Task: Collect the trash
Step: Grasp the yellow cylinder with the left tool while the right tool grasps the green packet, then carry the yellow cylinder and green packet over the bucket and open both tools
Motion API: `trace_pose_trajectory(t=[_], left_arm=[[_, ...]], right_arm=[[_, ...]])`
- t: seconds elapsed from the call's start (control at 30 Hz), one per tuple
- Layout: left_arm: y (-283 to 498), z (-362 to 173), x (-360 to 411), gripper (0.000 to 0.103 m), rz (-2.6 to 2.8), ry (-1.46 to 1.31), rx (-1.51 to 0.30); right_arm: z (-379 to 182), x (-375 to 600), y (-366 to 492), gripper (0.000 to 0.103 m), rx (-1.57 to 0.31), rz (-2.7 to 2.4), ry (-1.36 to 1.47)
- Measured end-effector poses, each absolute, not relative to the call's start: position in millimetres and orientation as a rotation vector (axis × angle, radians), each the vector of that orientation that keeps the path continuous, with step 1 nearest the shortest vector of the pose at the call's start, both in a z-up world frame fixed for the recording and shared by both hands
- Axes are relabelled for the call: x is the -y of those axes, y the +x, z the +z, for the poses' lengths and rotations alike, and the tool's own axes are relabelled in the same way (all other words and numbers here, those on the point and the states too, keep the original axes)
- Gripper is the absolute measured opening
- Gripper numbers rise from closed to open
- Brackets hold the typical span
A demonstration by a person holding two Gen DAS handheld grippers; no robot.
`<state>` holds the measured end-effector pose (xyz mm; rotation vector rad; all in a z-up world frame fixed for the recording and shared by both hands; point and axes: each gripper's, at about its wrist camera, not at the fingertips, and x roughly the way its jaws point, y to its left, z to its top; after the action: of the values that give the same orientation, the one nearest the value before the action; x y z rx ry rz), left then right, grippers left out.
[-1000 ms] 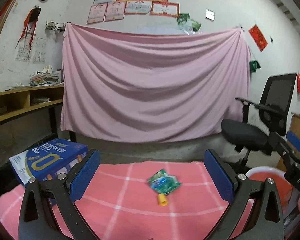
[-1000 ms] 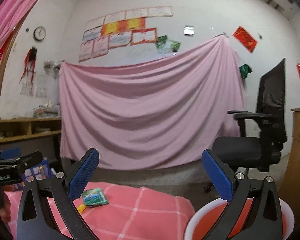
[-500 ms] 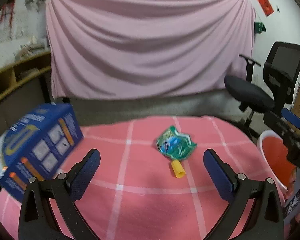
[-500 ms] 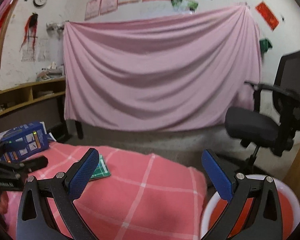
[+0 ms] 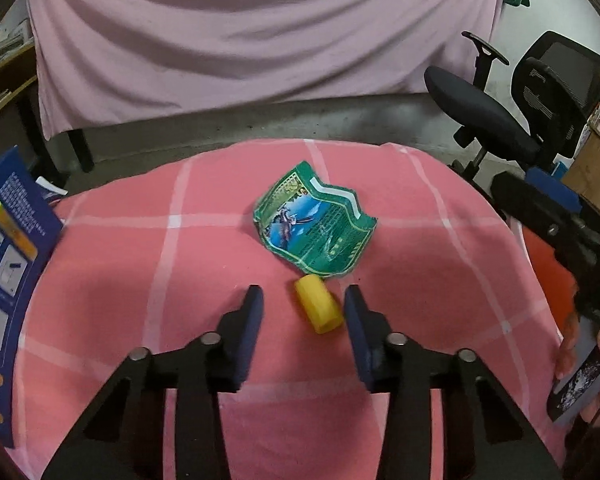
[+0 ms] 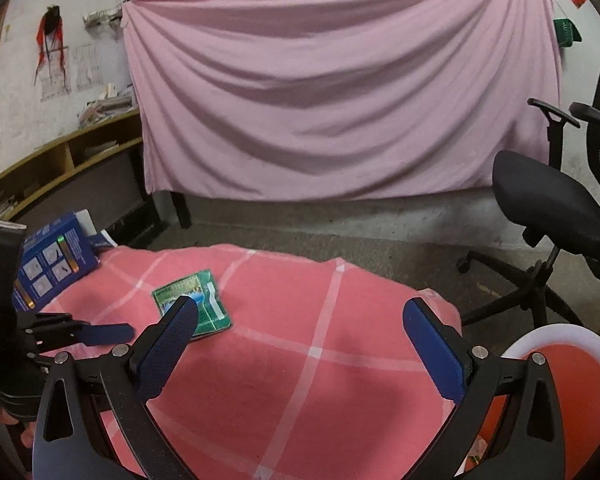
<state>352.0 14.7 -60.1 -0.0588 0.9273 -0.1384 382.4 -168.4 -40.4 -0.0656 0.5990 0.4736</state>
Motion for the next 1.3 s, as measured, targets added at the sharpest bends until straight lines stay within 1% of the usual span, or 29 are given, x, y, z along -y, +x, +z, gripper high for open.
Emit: trace_pose_trajectory(t=[0.03, 0.07, 0.13, 0.27, 0.33, 0.57, 0.77, 0.97, 1.0, 1.03, 1.07, 1.13, 1.17, 1.3], left_arm=[[353, -59, -14, 0.017, -0.143, -0.057, -0.931], [354, -60, -15, 0.016, -0.143, -0.056, -0.938], [353, -57, -17, 0.013, -0.134, -0.067, -0.934], [344, -52, -36, 0.013, -0.074, -0.108, -0.916], [339, -49, -50, 0.013, -0.029, -0.14, -0.899], [322, -40, -86, 0.013, 0.067, -0.212, -0.858], [317, -41, -102, 0.013, 0.067, -0.262, -0.862], [317, -42, -99, 0.013, 0.068, -0.266, -0.87], [318, -43, -100, 0.013, 0.066, -0.272, -0.871], [318, -43, -100, 0.013, 0.065, -0.274, -0.872], [319, -42, -100, 0.013, 0.065, -0.272, -0.872], [320, -43, -101, 0.013, 0.067, -0.266, -0.871], [320, -42, -100, 0.013, 0.069, -0.264, -0.87], [318, -40, -94, 0.012, 0.067, -0.248, -0.853]], right_arm=[[-42, 167, 386, 0.103, -0.614, 0.477, -0.065], [-44, 165, 389, 0.103, -0.636, 0.485, -0.062], [-48, 162, 396, 0.101, -0.675, 0.506, -0.05], [-59, 150, 406, 0.099, -0.763, 0.556, -0.054], [-61, 143, 405, 0.097, -0.776, 0.578, -0.066], [-68, 103, 401, 0.097, -0.811, 0.679, -0.2], [-80, 77, 409, 0.097, -0.862, 0.719, -0.284], [-90, 57, 421, 0.097, -0.91, 0.712, -0.323], [-91, 55, 420, 0.095, -0.911, 0.704, -0.336], [-91, 54, 419, 0.089, -0.908, 0.694, -0.343], [-91, 56, 418, 0.086, -0.903, 0.687, -0.342], [-90, 60, 419, 0.073, -0.901, 0.683, -0.326], [-89, 62, 419, 0.069, -0.897, 0.678, -0.314], [-85, 67, 412, 0.068, -0.888, 0.691, -0.301]])
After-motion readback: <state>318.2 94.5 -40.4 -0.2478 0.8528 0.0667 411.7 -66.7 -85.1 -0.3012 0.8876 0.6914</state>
